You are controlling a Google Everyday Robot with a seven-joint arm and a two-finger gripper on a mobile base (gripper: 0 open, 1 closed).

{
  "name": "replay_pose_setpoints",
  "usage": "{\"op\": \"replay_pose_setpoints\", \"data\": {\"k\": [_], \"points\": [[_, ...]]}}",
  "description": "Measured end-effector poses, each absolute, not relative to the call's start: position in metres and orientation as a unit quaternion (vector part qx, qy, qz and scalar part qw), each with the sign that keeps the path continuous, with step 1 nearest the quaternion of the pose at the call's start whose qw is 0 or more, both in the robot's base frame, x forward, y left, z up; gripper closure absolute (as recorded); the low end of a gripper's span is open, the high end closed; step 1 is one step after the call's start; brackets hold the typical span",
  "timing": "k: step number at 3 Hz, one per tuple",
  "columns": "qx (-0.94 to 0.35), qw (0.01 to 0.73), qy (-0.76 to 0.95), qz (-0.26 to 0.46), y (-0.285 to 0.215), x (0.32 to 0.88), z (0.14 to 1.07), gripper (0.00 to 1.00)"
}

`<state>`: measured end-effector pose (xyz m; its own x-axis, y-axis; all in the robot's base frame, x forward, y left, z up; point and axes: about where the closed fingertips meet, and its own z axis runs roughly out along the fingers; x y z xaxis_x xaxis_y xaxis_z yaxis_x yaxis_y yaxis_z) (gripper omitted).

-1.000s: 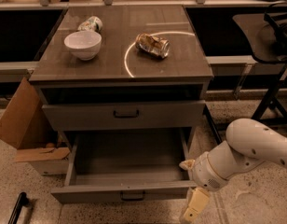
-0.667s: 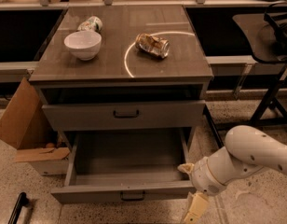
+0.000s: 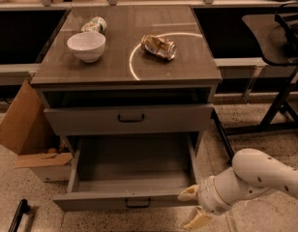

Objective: Close middle drawer

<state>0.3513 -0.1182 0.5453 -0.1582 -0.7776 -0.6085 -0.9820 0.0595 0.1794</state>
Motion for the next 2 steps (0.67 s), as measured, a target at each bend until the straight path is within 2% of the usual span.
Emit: {"op": "replay_pose_setpoints", "data": {"k": [2], "points": [[-0.625, 0.178, 0.703, 0.288, -0.1166, 0.3497, 0.5433, 0.89]]}}
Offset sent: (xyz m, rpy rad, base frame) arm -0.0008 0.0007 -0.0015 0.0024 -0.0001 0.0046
